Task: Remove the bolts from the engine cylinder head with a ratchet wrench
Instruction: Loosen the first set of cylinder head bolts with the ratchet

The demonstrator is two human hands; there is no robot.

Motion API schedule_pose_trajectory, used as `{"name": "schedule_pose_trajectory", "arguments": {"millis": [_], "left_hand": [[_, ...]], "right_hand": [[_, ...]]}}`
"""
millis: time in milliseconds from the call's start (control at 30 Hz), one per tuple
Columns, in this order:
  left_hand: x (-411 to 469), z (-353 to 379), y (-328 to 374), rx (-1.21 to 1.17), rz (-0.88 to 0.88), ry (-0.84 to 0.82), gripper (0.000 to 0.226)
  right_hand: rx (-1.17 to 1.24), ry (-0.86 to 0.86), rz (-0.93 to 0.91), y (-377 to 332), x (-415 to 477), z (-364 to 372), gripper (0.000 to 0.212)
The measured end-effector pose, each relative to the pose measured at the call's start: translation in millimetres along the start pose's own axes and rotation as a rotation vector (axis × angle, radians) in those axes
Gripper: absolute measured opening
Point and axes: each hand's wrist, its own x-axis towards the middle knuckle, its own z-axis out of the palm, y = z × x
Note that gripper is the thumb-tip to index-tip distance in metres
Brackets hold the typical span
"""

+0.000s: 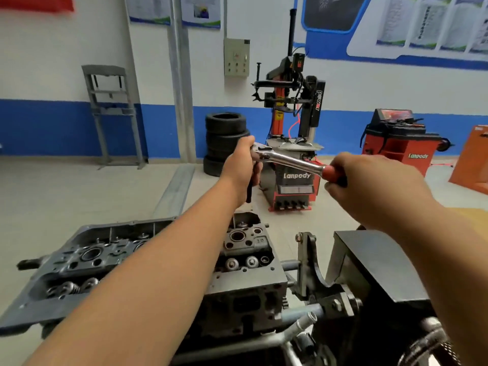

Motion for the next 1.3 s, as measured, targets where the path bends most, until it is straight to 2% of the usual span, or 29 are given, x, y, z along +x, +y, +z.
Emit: {"name": "schedule_pose_trajectory", "arguments": {"millis": [67,267,433,700,900,1067,1167,1300], "left_hand": [[-1.6,-11.9,13.7,-0.042,0.014,-0.028,0.044],[-13.2,-47.1,-17.7,-0.018,-0.173,0.005,0.042],[-12.2,-57.9,-31.3,-0.040,-0.167,-0.002,0.036],[-12.1,-78.1,-38.4,-0.050,-0.127,0.080,0.036],[-13.0,-86.3,-39.2,-0.110,-0.180,-0.002,0.037],[-14.2,-86.3,-39.5,-0.164,-0.156,0.001,0.044],[-15.1,-84.7,-41.0,-0.215,-0.149,0.026,0.048],[-13.3,-82.2,-42.7,-0.159,-0.157,-0.028,0.061]], "right_hand": [[0.031,0.051,-0.033,-3.2,1.4,-6.5,0.020],[0.080,-0.085,-0.108,-31.5,-2.8,4.3,0.026],[0.082,-0.094,-0.110,-42.2,-5.7,14.2,0.024],[0.093,-0.112,-0.123,-66.7,-4.0,14.5,0.025],[0.072,-0.167,-0.135,-80.5,-9.5,0.9,0.018],[0.058,-0.246,-0.144,-109.8,-25.5,-18.1,0.011],[0.087,-0.309,-0.164,-129.6,-37.2,-17.8,0.015],[-0.002,-0.316,-0.080,-113.1,-35.1,-11.8,0.010]]}}
